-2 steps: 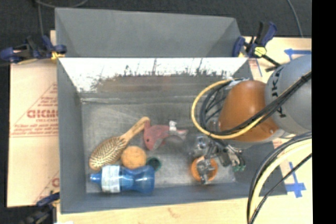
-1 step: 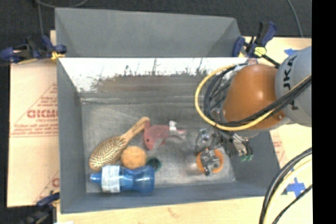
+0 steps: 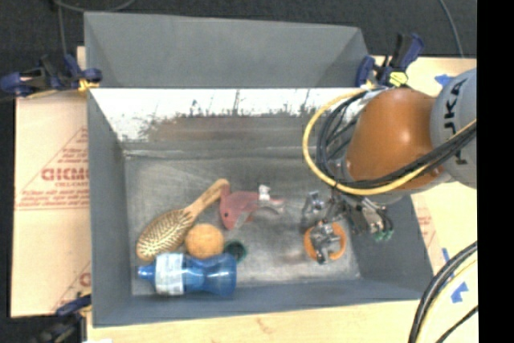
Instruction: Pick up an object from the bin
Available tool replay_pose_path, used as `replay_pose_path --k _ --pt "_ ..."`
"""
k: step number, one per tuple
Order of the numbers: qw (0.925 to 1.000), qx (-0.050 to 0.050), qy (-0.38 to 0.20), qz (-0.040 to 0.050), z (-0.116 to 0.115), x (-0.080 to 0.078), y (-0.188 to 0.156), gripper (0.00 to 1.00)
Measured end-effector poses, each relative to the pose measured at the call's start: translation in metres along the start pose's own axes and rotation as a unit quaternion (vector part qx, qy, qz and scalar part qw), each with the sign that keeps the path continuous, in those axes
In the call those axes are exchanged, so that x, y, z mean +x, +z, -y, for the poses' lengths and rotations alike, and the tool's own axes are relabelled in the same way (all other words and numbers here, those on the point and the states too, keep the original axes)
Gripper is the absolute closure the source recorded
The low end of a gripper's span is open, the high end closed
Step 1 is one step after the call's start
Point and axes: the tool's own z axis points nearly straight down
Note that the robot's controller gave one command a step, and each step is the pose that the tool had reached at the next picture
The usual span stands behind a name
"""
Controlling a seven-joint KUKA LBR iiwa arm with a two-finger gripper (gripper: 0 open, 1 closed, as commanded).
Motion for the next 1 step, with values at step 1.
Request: replay_pose_path --k 1 --pt "0.9999 0.001 -0.012 0.0055 -0.0468 0.0014 -0.0115 1.0"
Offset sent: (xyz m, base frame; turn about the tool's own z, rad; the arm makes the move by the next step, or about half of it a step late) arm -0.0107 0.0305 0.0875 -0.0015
